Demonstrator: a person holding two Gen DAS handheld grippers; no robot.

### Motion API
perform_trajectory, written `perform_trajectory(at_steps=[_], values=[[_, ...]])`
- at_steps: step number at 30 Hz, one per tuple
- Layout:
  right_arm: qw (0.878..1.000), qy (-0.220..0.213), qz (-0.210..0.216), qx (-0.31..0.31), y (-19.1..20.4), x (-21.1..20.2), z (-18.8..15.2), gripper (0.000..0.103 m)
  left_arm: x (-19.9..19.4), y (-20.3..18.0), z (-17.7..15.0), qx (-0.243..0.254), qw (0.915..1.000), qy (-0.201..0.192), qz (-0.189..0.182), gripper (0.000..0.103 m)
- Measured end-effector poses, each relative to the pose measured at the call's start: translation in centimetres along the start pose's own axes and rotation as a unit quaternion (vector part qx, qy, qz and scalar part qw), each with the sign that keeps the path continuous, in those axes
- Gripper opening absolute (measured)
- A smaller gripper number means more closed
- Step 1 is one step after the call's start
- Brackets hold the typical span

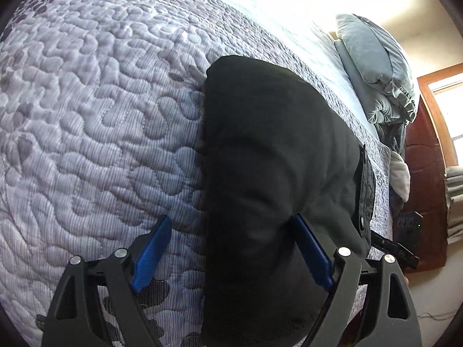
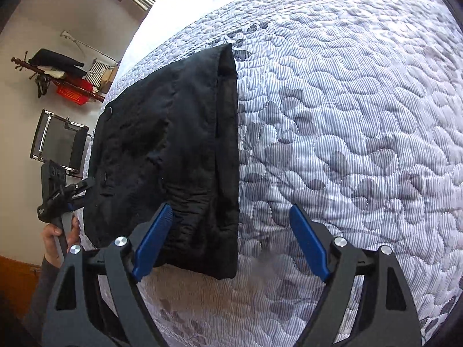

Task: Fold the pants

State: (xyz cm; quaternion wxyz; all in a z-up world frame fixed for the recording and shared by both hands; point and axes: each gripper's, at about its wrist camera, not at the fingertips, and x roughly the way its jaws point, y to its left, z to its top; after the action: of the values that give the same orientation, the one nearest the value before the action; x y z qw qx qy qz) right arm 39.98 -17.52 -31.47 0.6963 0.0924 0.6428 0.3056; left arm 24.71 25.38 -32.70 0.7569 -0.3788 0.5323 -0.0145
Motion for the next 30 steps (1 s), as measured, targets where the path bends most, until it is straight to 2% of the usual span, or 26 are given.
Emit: perform_trajectory(at_steps=[3, 5, 6, 7, 11, 13, 17, 20, 23, 27, 30], values=[[1.000, -0.019, 0.013, 0.006, 0.2, -1.4, -0.6, 0.082, -1.7, 0.6, -0.5, -0.004, 0.9998, -0.018, -0.011, 0.085], [0.999, -0.030, 0.022, 0.019, 0.3, -2.6, -1.2, 0.087, -3.2, 1.1, -0.8, -0.002, 0.9992, -0.037, -0.016, 0.086], [0.999, -0.033, 0.024, 0.028, 0.3, -3.1, -1.5, 0.092, -4.1, 1.0, -1.1, 0.001, 0.9987, -0.049, -0.013, 0.090], [0.998, -0.037, 0.026, 0.039, 0.2, -3.6, -1.9, 0.092, -5.0, 0.9, -1.4, 0.004, 0.9980, -0.063, -0.006, 0.095], [0.995, -0.043, 0.010, 0.095, -0.4, -5.1, -3.7, 0.095, -8.3, 0.9, -3.3, 0.016, 0.9932, -0.109, 0.037, 0.098], [0.993, -0.057, -0.005, 0.101, 0.0, -6.2, -5.2, 0.095, -10.1, 0.8, -4.8, 0.033, 0.9893, -0.123, 0.071, 0.098], [0.991, -0.100, -0.061, 0.067, 2.6, -9.3, -8.6, 0.095, -14.0, -1.7, -8.5, 0.080, 0.9732, -0.169, 0.133, 0.099], [0.985, -0.135, -0.093, 0.048, 5.4, -11.9, -11.3, 0.096, -16.4, -3.3, -11.3, 0.083, 0.9706, -0.174, 0.144, 0.099], [0.978, -0.167, -0.119, 0.024, 8.6, -14.7, -14.4, 0.097, -19.6, -5.0, -14.8, 0.093, 0.9618, -0.201, 0.160, 0.099], [0.963, -0.220, -0.156, -0.026, 13.8, -19.5, -19.4, 0.100, -23.6, -8.0, -19.6, 0.106, 0.9538, -0.230, 0.161, 0.099], [0.949, -0.247, -0.181, -0.077, 18.0, -22.7, -23.2, 0.100, -26.1, -10.9, -23.2, 0.137, 0.9426, -0.249, 0.176, 0.099]])
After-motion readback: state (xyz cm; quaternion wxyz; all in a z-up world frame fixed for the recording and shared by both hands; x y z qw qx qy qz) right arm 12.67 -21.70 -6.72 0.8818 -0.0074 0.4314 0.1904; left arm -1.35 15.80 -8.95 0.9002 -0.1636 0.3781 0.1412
